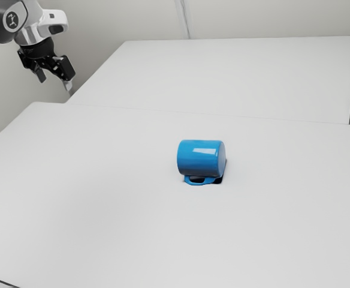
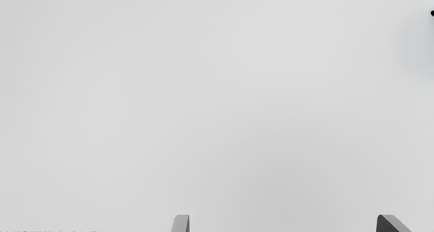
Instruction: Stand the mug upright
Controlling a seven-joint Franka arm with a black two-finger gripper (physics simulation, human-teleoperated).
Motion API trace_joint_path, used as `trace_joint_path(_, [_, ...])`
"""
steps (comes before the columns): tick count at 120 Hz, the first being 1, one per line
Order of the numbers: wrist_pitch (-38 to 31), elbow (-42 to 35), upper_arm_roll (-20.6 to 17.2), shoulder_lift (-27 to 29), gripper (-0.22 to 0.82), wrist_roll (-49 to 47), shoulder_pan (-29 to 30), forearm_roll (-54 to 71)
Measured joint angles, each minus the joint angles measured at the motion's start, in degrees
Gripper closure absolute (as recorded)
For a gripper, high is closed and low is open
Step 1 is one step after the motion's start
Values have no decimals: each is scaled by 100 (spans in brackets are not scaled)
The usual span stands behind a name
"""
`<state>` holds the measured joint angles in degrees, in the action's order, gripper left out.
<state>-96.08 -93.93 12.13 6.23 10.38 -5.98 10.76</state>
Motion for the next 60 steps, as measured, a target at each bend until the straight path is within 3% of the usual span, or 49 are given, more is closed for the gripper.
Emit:
trace_joint_path(40, [-87,-93,-35,-133,0,-294,101,-283])
trace_joint_path(60, [-116,-190,-27,-394,0,-394,559,-1537])
